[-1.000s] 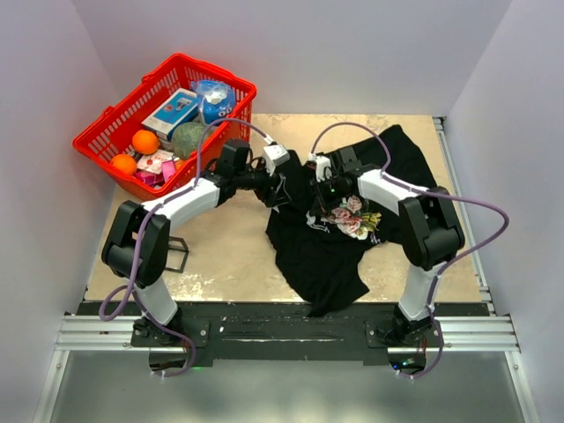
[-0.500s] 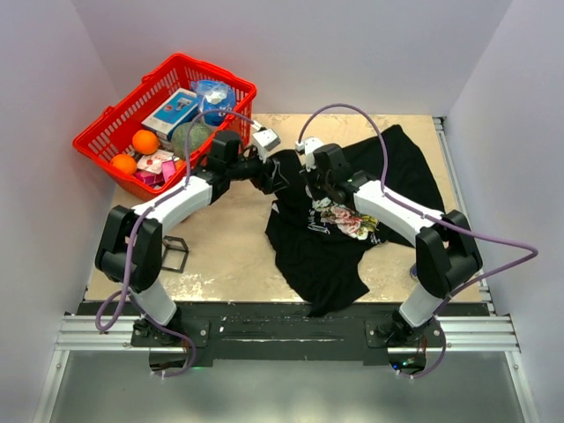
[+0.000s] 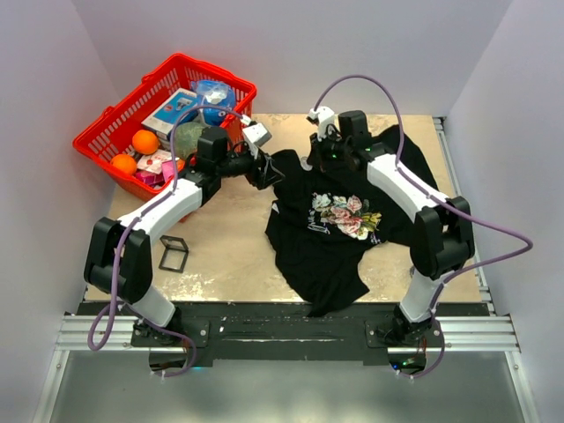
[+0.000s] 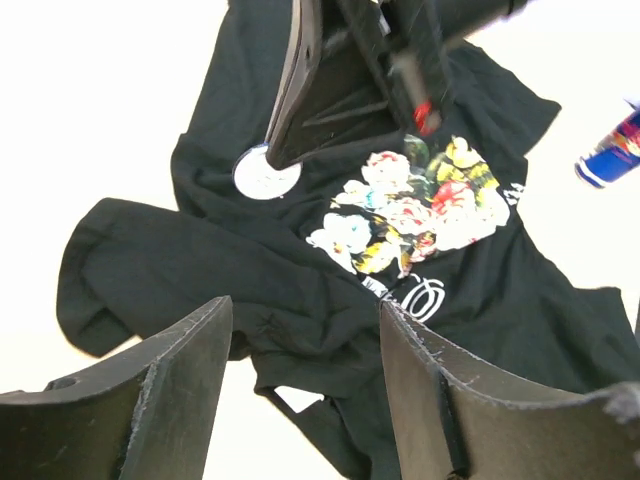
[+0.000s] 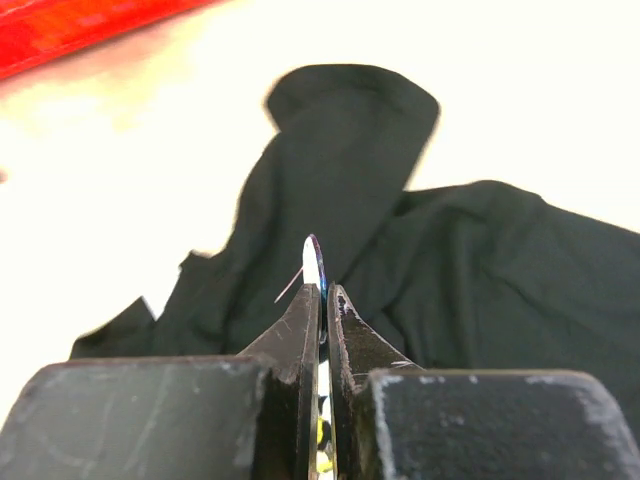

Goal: Remove the brooch from the garment

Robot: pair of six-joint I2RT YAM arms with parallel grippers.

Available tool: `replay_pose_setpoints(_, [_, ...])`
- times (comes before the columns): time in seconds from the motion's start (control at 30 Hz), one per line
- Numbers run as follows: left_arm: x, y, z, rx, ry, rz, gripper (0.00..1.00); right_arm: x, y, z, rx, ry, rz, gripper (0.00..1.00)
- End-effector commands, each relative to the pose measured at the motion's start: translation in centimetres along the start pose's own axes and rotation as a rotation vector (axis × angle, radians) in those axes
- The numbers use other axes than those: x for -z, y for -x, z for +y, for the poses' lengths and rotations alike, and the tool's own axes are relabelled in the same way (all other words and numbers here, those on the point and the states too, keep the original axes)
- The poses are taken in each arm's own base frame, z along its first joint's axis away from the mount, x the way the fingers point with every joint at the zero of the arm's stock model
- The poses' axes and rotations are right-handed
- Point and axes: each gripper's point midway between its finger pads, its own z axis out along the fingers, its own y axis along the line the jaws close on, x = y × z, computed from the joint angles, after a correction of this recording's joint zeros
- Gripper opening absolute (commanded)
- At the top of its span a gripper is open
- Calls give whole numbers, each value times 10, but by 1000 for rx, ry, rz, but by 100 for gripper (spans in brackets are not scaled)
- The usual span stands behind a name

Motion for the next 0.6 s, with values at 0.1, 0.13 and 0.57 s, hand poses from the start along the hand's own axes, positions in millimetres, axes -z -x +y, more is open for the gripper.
replay_pose_setpoints(0.1, [10, 6, -22, -123, -122, -12, 59, 65, 40, 77, 230, 430, -149, 0])
replay_pose_setpoints(0.13, [10, 6, -23, -123, -131, -13, 58, 69, 43, 80, 250, 441, -161, 0])
replay_pose_setpoints(0.57, [-5, 13, -21, -74, -173, -54, 46, 80, 39, 95, 274, 527, -176, 0])
